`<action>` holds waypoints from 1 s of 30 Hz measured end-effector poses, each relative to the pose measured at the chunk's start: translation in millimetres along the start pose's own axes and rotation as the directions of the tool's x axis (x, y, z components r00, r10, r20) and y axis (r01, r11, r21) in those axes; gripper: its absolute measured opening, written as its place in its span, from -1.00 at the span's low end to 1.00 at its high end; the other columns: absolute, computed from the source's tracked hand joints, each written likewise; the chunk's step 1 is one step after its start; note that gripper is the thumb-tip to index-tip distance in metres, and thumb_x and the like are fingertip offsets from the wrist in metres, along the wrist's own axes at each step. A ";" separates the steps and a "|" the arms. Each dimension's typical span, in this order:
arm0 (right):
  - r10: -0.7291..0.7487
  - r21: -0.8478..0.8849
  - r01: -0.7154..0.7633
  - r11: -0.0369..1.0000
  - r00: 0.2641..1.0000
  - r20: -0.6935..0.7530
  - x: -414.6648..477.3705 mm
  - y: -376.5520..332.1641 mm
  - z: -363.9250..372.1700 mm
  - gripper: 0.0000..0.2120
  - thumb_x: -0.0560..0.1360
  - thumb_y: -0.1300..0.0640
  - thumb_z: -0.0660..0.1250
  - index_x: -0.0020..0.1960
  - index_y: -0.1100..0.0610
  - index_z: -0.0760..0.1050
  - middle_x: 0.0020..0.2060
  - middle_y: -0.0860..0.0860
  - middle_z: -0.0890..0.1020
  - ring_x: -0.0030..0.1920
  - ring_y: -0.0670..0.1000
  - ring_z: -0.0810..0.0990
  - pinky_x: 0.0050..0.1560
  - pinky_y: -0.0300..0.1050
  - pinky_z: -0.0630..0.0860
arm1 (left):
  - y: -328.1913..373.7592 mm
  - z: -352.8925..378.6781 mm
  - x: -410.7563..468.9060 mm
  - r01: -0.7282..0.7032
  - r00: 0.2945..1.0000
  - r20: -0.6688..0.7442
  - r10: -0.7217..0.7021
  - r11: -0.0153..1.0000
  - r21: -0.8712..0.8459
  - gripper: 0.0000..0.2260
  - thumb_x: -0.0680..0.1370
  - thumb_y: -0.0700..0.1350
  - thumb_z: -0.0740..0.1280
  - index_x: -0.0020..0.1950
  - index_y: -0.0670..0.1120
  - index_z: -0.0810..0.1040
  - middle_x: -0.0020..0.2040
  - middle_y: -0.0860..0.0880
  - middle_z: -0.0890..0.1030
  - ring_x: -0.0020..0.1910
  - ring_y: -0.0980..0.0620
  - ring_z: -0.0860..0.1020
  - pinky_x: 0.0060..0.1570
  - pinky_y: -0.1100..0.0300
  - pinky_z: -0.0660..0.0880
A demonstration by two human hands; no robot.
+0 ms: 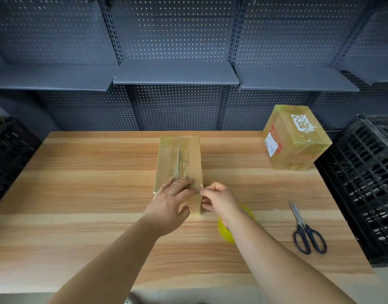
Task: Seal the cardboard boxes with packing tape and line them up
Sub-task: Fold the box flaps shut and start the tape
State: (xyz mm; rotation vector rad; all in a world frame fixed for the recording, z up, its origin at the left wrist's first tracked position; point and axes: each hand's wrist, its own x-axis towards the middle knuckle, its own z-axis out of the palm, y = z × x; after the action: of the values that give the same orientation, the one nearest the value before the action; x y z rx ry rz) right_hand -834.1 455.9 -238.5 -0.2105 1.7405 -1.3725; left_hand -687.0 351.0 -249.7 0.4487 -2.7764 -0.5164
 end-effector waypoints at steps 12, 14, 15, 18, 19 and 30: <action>0.098 0.134 -0.102 0.986 0.995 0.034 4.6 6.8 -1.7 -0.82 0.56 0.31 0.24 -0.21 0.16 0.46 -0.21 0.13 0.53 -0.22 -0.01 0.53 -0.01 -0.08 0.63 | 9.8 -6.3 5.0 -0.022 0.995 0.098 0.001 0.977 0.214 -0.54 0.45 0.09 0.16 0.35 0.14 0.41 0.42 0.04 0.36 0.41 0.02 0.35 0.51 0.00 0.06; 0.112 0.151 -0.115 0.982 0.993 0.028 4.9 8.3 -1.0 -0.85 0.56 0.29 0.25 -0.18 0.18 0.48 -0.22 0.12 0.52 -0.21 -0.01 0.52 0.03 -0.06 0.63 | 11.5 -7.5 6.0 -0.018 0.994 0.107 -0.003 0.982 0.189 -0.54 0.45 0.10 0.16 0.36 0.14 0.40 0.42 0.05 0.35 0.42 0.02 0.35 0.52 -0.01 0.06; 0.117 0.167 -0.121 0.979 0.993 0.032 3.9 7.9 -1.1 -0.88 0.57 0.26 0.26 -0.14 0.19 0.50 -0.21 0.12 0.52 -0.20 0.00 0.52 0.04 -0.04 0.63 | 12.0 -7.5 5.3 -0.004 0.995 0.100 -0.011 0.989 0.150 -0.54 0.46 0.11 0.16 0.37 0.14 0.39 0.43 0.06 0.35 0.43 0.03 0.34 0.52 0.00 0.03; 0.098 0.195 -0.108 0.975 0.993 0.062 0.3 5.8 -2.6 -0.91 0.57 0.15 0.34 -0.06 0.18 0.54 -0.16 0.10 0.55 -0.15 0.01 0.53 0.04 -0.03 0.63 | 10.6 -3.5 1.3 -0.009 0.996 0.090 -0.005 0.987 0.161 -0.53 0.47 0.12 0.18 0.39 0.18 0.32 0.45 0.03 0.34 0.47 0.01 0.31 0.52 -0.01 -0.01; 0.083 0.188 -0.095 0.978 0.994 0.070 -0.3 6.5 -3.2 -0.90 0.57 0.14 0.36 -0.06 0.17 0.54 -0.16 0.10 0.54 -0.13 0.01 0.53 0.02 -0.04 0.63 | 10.2 -2.4 0.7 -0.032 0.994 0.107 0.009 0.975 0.218 -0.51 0.46 0.13 0.15 0.41 0.18 0.29 0.46 0.00 0.32 0.48 -0.02 0.28 0.52 -0.05 0.00; 0.094 0.123 -0.103 0.987 0.992 0.081 -6.6 1.5 -7.1 -0.89 0.57 0.08 0.36 -0.03 0.12 0.53 -0.07 0.07 0.63 -0.10 0.01 0.59 -0.23 -0.16 0.58 | -1.6 -7.3 2.5 0.059 0.995 0.082 -0.053 0.995 -0.075 -0.48 0.49 0.15 0.12 0.40 -0.01 0.43 0.48 0.14 0.34 0.55 0.11 0.10 0.52 0.10 0.01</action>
State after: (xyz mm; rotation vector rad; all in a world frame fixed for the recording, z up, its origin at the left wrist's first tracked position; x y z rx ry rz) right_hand -834.7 465.4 -236.3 -0.1029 1.5748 -1.3797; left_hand -686.5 346.5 -243.2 0.4997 -2.8148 -0.6671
